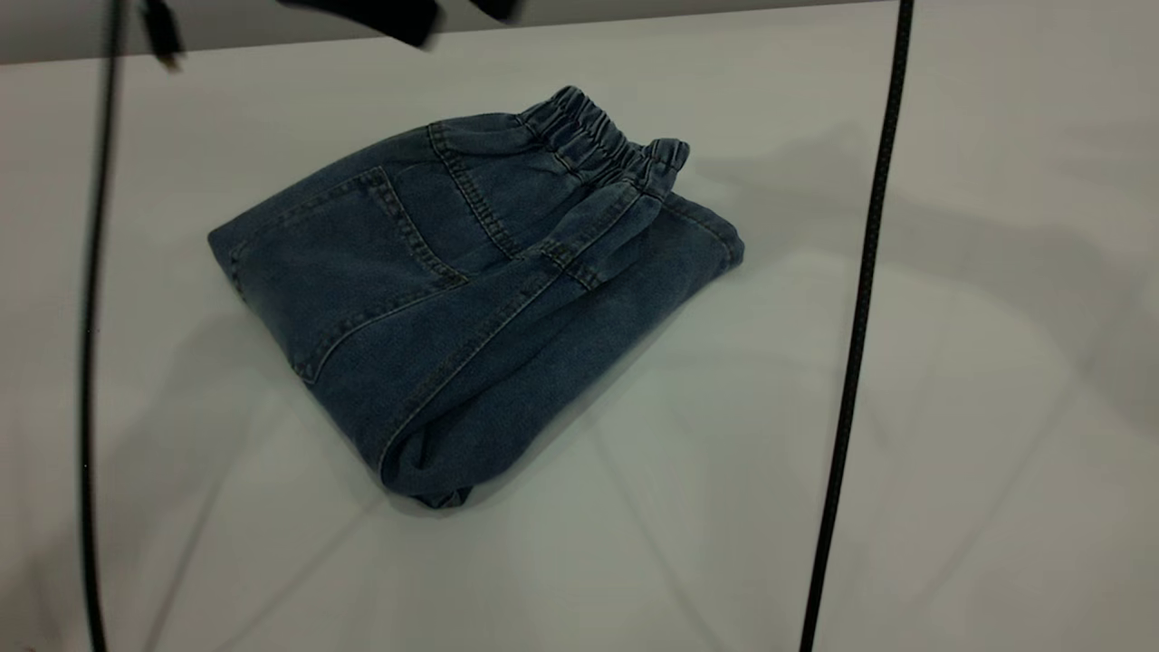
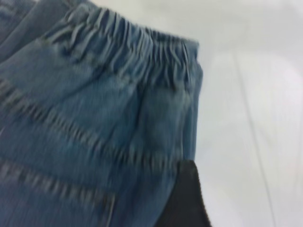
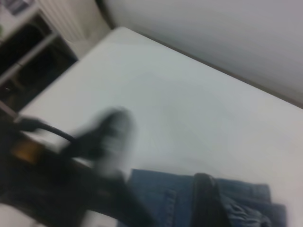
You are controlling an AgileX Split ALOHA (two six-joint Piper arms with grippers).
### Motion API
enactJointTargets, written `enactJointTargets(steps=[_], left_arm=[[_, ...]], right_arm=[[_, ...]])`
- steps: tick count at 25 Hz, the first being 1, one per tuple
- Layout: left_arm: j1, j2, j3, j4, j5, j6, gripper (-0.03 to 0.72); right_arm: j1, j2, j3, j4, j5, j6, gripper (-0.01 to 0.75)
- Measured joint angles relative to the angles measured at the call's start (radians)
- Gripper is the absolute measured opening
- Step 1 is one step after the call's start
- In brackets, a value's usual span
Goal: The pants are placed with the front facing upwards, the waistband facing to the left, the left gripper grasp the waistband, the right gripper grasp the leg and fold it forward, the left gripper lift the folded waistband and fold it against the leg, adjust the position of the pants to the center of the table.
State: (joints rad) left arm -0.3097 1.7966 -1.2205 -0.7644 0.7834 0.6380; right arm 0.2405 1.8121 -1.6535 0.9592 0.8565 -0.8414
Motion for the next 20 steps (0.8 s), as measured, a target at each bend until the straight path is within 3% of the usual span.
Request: enactJointTargets(steps=[5, 8, 12, 20], left_arm=[[0.041, -0.175, 0.001, 0.137, 0.184, -0.044, 0.542], [0.062, -0.291, 0.001, 0.22, 0.234, -0.052, 0.542], [0.103, -0.455, 0.001, 0.3, 0.195, -0.099, 0.539], [0.149, -0.714, 0.001, 0.294, 0.101, -0.11, 0.529]], right_arm=[[0.033, 0.062, 0.0, -0.023, 0.021, 0.052, 0.368], [0.077, 0.121, 0.001, -0.047, 0.039, 0.064, 0.368], [0.155, 0.199, 0.001, -0.132, 0.012, 0.105, 0.368], [0.362, 0.327, 0.001, -0.474, -0.115, 0.331, 0.368]])
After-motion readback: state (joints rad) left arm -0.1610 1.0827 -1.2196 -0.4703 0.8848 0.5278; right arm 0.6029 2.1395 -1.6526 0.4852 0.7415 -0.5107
